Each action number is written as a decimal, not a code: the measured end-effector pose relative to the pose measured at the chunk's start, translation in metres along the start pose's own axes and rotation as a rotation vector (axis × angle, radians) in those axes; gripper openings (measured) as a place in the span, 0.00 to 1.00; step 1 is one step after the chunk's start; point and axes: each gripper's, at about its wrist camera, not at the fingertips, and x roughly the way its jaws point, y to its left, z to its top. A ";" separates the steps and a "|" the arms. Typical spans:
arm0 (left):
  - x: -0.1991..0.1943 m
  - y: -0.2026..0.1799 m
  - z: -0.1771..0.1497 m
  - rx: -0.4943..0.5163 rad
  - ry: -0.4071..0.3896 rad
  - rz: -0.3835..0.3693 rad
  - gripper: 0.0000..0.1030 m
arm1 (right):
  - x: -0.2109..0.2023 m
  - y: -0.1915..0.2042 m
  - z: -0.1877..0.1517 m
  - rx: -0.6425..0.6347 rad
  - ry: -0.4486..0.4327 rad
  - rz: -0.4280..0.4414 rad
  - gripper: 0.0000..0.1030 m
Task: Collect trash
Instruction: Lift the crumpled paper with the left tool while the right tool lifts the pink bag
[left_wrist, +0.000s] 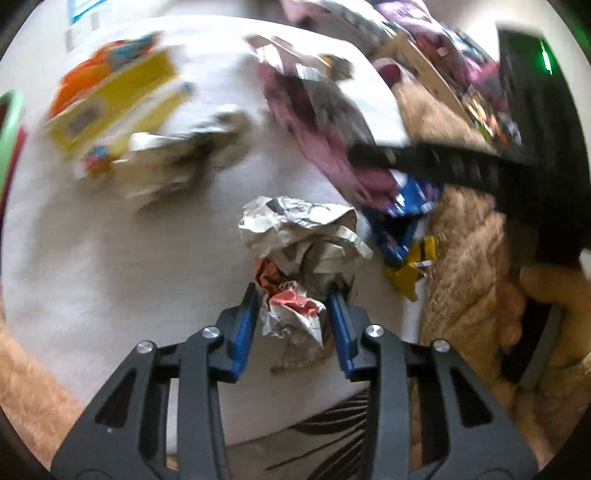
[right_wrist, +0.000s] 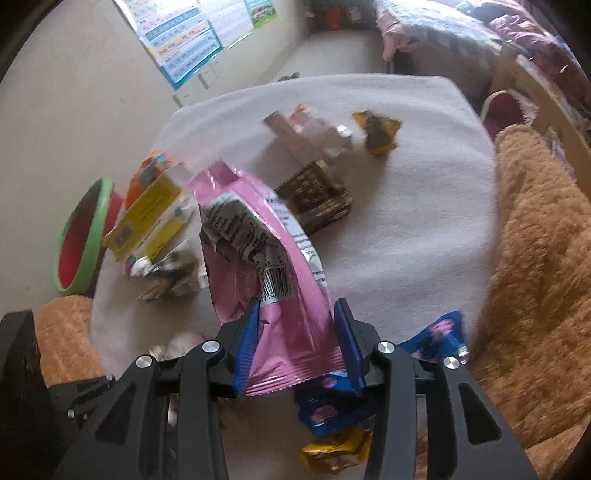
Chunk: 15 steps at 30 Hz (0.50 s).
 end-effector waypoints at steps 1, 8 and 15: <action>-0.005 0.004 0.000 -0.017 -0.021 0.007 0.35 | 0.002 0.003 -0.001 -0.009 0.010 0.000 0.40; -0.016 0.024 -0.002 -0.085 -0.080 0.071 0.35 | -0.001 0.019 -0.003 -0.070 -0.027 -0.021 0.65; -0.016 0.017 0.004 -0.067 -0.094 0.074 0.35 | 0.021 0.012 0.004 -0.044 0.025 -0.028 0.71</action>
